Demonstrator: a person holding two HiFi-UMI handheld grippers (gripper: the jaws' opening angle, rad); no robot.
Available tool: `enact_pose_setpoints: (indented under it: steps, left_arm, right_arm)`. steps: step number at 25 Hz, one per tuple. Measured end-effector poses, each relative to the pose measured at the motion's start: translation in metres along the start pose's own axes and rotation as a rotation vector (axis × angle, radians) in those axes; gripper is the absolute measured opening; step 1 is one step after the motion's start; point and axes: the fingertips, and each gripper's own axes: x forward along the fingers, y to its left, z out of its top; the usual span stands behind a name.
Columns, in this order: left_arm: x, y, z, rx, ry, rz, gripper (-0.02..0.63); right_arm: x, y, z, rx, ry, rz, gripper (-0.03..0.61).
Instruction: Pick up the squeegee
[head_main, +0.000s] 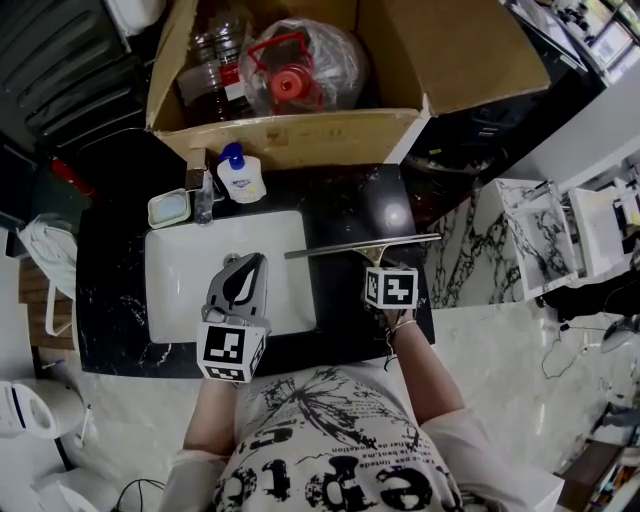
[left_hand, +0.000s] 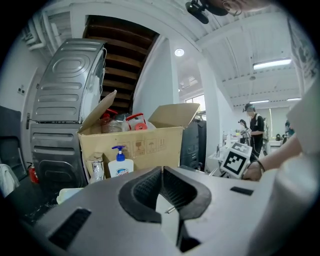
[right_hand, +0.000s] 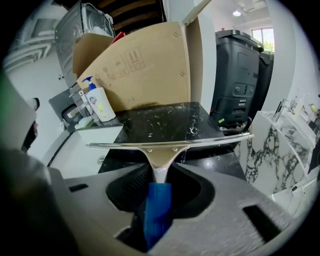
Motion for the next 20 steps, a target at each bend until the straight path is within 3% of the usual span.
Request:
enact_pose_setpoints:
  steps: [6, 13, 20]
  left_arm:
    - [-0.003, 0.01, 0.006, 0.004, -0.017, 0.03, 0.012]
    - [-0.004, 0.02, 0.015, 0.011, -0.034, 0.067, 0.012]
    - [-0.007, 0.037, 0.03, 0.015, -0.061, 0.118, 0.012]
  right_arm:
    - [-0.03, 0.015, 0.046, -0.042, -0.188, 0.024, 0.112]
    - [-0.09, 0.034, 0.111, -0.095, -0.526, 0.08, 0.112]
    - [-0.136, 0.048, 0.135, -0.174, -0.743, 0.101, 0.112]
